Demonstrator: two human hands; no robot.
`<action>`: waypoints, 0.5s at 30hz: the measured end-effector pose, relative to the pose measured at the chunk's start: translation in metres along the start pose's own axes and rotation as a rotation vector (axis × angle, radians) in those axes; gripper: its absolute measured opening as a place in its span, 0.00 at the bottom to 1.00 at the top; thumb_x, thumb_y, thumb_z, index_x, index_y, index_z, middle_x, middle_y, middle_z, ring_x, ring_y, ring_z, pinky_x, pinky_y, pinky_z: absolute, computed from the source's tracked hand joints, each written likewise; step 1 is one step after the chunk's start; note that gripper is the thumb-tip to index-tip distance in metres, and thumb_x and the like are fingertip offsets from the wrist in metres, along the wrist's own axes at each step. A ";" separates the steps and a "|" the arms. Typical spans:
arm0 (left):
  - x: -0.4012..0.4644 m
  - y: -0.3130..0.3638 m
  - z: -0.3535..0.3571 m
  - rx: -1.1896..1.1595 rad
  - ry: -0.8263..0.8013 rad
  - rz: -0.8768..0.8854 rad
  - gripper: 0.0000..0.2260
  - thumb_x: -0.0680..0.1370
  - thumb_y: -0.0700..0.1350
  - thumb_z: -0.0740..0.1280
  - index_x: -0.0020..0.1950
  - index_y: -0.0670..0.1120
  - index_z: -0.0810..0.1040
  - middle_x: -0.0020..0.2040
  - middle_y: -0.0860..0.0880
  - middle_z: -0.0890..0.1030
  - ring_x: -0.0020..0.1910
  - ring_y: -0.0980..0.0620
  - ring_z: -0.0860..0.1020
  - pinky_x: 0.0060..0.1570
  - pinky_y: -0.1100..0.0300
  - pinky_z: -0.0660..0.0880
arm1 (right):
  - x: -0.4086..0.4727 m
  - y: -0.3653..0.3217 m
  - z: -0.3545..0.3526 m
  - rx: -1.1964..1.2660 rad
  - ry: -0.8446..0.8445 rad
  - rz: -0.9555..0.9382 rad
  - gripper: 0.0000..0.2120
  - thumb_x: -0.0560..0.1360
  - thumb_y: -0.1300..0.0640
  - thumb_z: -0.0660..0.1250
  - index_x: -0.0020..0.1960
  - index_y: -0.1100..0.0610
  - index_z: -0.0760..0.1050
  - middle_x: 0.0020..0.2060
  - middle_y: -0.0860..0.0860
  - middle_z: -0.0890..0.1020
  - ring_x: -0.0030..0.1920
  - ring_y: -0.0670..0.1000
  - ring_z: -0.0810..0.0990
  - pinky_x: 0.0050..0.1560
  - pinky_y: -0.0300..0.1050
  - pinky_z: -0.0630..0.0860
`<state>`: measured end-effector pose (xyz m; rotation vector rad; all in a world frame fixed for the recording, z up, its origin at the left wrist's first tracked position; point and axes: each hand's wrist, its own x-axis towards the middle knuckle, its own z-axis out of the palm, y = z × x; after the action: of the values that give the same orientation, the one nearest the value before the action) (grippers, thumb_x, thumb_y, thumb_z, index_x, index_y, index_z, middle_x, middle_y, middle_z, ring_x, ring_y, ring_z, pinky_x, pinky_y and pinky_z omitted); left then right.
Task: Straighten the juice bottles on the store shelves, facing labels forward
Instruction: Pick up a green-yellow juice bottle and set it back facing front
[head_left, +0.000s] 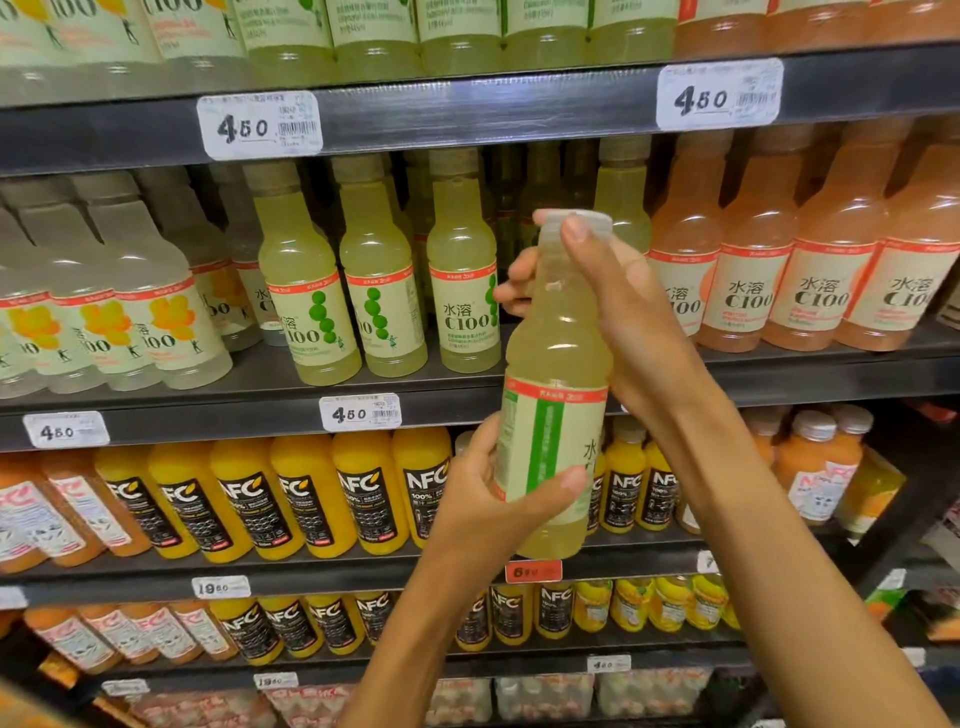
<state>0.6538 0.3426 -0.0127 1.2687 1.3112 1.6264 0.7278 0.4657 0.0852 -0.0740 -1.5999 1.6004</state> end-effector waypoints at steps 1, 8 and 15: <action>0.001 -0.002 0.000 0.003 0.009 0.027 0.19 0.63 0.53 0.75 0.50 0.69 0.76 0.52 0.56 0.83 0.51 0.57 0.82 0.44 0.68 0.77 | -0.003 -0.002 0.001 -0.101 -0.019 -0.022 0.15 0.75 0.50 0.63 0.58 0.56 0.71 0.41 0.50 0.84 0.46 0.52 0.84 0.50 0.47 0.80; 0.014 -0.008 -0.007 0.104 0.149 0.171 0.30 0.66 0.39 0.77 0.65 0.50 0.71 0.55 0.51 0.81 0.54 0.54 0.80 0.48 0.65 0.77 | -0.028 -0.016 0.002 -0.304 -0.232 -0.193 0.13 0.73 0.62 0.68 0.55 0.62 0.69 0.41 0.51 0.82 0.48 0.55 0.83 0.53 0.52 0.78; 0.011 -0.006 -0.018 0.071 -0.008 0.143 0.27 0.64 0.43 0.78 0.58 0.61 0.76 0.55 0.54 0.82 0.55 0.55 0.80 0.48 0.68 0.76 | -0.028 -0.014 0.000 -0.147 -0.377 -0.228 0.17 0.69 0.60 0.70 0.56 0.58 0.70 0.44 0.51 0.81 0.47 0.58 0.82 0.50 0.52 0.77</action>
<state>0.6326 0.3487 -0.0154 1.4398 1.3096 1.6831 0.7528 0.4472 0.0827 0.3396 -1.9341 1.3738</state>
